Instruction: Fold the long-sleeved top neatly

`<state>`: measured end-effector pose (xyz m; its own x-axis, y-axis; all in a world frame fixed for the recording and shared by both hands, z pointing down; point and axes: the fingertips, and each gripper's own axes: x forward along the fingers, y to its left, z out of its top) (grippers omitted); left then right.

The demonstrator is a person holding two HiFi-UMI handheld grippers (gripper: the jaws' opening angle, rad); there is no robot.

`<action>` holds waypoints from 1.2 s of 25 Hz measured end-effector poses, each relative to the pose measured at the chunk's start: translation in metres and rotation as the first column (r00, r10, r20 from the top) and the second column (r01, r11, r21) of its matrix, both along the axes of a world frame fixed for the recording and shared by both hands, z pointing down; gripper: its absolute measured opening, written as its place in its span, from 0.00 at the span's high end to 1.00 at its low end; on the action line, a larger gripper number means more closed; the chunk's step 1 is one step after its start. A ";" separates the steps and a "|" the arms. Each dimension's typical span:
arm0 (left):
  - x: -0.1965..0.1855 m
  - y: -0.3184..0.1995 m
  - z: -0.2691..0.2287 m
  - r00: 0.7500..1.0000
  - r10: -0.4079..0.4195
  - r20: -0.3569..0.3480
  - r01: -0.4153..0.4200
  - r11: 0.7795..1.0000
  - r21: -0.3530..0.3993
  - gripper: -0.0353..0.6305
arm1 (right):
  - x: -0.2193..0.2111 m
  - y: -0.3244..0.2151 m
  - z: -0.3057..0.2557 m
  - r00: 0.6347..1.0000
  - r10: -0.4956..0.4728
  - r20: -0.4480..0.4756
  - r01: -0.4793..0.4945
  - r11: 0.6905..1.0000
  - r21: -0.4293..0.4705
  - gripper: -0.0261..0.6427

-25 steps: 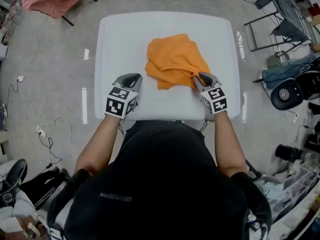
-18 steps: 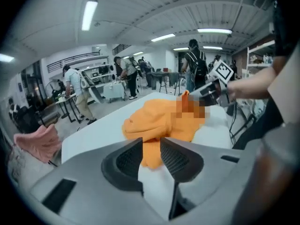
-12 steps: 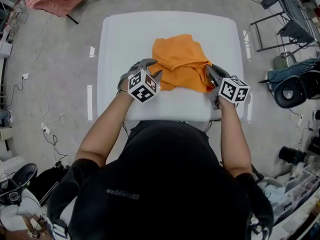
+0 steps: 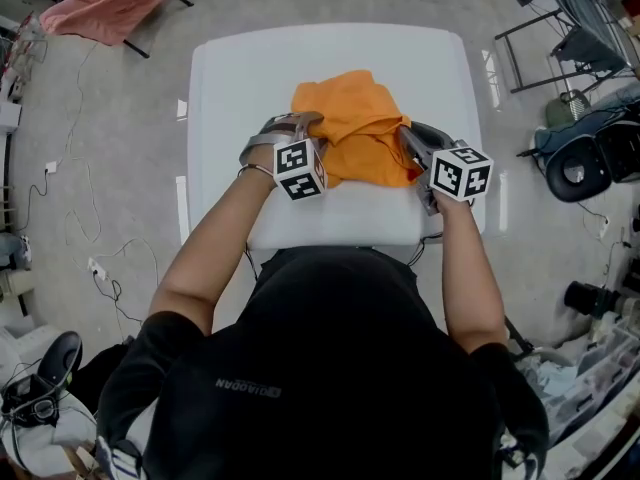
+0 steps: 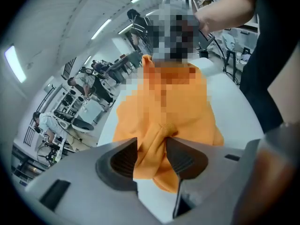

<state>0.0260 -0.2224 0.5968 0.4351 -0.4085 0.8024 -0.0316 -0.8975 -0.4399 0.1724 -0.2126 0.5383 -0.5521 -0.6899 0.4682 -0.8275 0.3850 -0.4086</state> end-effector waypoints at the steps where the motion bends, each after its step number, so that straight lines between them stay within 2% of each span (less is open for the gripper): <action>1: 0.001 -0.001 0.000 1.000 0.011 0.002 -0.011 1.000 -0.005 0.67 | -0.002 0.001 0.001 1.000 -0.016 -0.005 0.016 1.000 -0.001 0.87; 4: 0.004 -0.008 -0.004 1.000 0.026 -0.009 -0.026 1.000 -0.007 0.70 | -0.004 0.000 0.003 0.999 -0.046 -0.018 0.046 0.999 -0.010 0.87; 6: 0.005 -0.015 -0.014 0.997 -0.025 -0.079 0.022 0.999 -0.038 0.86 | 0.002 -0.001 0.008 0.999 -0.025 -0.028 0.024 0.999 -0.028 0.85; 7: 0.005 -0.018 -0.021 0.988 -0.076 -0.136 0.066 0.995 -0.077 0.91 | 0.005 -0.001 0.010 0.999 -0.009 -0.031 0.008 0.999 -0.038 0.84; 9: 0.001 -0.026 -0.039 0.949 -0.197 -0.246 0.154 0.971 -0.183 0.91 | 0.012 0.002 0.014 0.999 0.007 -0.050 -0.010 0.999 -0.048 0.78; 11: -0.003 -0.035 -0.054 0.906 -0.287 -0.311 0.206 0.941 -0.269 0.91 | 0.015 0.008 0.016 0.995 -0.005 -0.101 0.002 0.999 -0.038 0.74; 13: -0.004 -0.039 -0.063 0.885 -0.324 -0.333 0.220 0.923 -0.315 0.91 | 0.015 0.016 0.015 0.987 -0.024 -0.157 0.022 1.000 -0.013 0.74; 18: -0.005 -0.036 -0.067 0.877 -0.348 -0.330 0.236 0.912 -0.336 0.91 | -0.001 0.049 0.010 0.959 -0.076 -0.271 0.088 0.996 0.032 0.70; 21: -0.006 -0.035 -0.064 0.876 -0.361 -0.321 0.249 0.906 -0.342 0.91 | -0.010 0.067 0.026 0.905 -0.107 -0.412 0.132 0.991 0.031 0.62; 24: -0.004 -0.031 -0.064 0.881 -0.354 -0.313 0.244 0.908 -0.339 0.91 | -0.017 0.083 0.043 0.815 -0.138 -0.563 0.188 0.982 0.031 0.58; 27: -0.004 -0.030 -0.065 0.879 -0.362 -0.311 0.251 0.905 -0.344 0.91 | -0.025 0.090 0.050 0.749 -0.131 -0.649 0.220 0.974 0.057 0.56; 30: -0.004 -0.030 -0.069 0.859 -0.396 -0.325 0.264 0.886 -0.381 0.91 | -0.025 0.089 0.055 0.682 -0.093 -0.726 0.217 0.973 0.079 0.57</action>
<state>0.0223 -0.2529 0.5279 0.6181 -0.3400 0.7088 -0.4568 -0.8891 -0.0281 0.1473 -0.1235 0.5938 -0.1986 -0.7186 0.6665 -0.7662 0.5379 0.3516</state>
